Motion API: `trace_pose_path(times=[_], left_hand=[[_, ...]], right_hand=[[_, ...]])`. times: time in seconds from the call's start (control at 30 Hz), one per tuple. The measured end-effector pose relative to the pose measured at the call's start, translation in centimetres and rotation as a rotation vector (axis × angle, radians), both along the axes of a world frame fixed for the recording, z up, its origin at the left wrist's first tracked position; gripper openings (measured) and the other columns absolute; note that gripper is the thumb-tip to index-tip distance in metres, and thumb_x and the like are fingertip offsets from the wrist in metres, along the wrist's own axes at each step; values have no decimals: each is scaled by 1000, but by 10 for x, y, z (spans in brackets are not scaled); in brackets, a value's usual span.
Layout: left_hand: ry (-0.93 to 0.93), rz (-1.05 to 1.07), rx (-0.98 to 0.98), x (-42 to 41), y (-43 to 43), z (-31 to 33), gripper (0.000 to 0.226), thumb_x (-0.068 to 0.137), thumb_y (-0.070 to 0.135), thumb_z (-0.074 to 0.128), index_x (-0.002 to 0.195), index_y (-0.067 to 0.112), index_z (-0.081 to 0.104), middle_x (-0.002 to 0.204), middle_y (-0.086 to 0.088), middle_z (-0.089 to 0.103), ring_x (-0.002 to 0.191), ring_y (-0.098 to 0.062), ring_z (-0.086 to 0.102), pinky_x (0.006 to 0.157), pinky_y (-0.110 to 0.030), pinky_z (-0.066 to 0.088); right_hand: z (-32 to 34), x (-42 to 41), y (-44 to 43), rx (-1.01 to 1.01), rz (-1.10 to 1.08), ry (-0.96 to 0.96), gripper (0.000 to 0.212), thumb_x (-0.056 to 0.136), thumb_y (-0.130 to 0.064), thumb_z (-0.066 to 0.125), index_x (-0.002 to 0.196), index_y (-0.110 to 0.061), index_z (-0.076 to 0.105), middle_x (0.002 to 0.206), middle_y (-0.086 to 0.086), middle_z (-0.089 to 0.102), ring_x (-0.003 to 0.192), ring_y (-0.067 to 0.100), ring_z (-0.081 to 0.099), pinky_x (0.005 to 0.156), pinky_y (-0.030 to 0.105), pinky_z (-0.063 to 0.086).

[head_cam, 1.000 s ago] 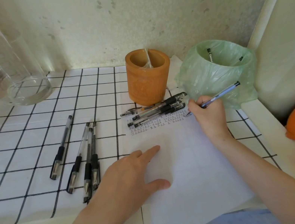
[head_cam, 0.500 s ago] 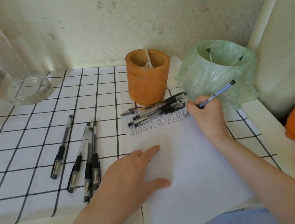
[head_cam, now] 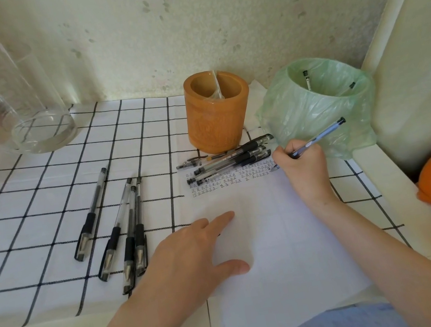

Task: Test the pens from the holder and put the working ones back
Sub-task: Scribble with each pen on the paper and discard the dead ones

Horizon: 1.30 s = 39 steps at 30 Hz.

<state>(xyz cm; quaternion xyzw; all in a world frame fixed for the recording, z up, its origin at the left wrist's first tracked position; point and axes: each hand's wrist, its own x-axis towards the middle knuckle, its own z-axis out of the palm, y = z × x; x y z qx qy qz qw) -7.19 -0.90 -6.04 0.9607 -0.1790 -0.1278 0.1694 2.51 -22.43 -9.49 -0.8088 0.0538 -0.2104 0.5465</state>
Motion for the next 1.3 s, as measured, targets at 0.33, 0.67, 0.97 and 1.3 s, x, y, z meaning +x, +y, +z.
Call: trace_pose_path(times=[0.33,0.67,0.97,1.3], left_hand=[[-8,-9,-4,0,0,1,75,79,66,49,142,47,12,88,15,38,83,-6,41,72,-20,36],[-16,-7,-20,-1,0,0,75,79,65,49,142,47,12,86,14,37,82,-7,42,73,-20,37],[-14,-2,-32,-1,0,0,76,79,65,50,142,46,13,80,14,34,80,-7,41,75,-21,39],[10,-5,-7,-1,1,1,76,78,66,49,142,47,12,79,16,33,80,-6,39,70,-20,33]], right_hand=[[1,-1,1,0,-8,-15,45,82,2,56,50,-15,29,42,-9,26,47,5,22,45,16,23],[0,-1,0,-9,-3,-3,37,82,0,57,53,-3,34,48,-3,28,50,7,23,45,17,23],[2,-1,2,7,-2,19,44,79,3,57,50,-16,30,40,-9,26,46,6,23,44,15,22],[5,-4,3,-16,-6,-5,42,80,5,55,55,-14,28,46,-9,22,49,6,19,44,16,21]])
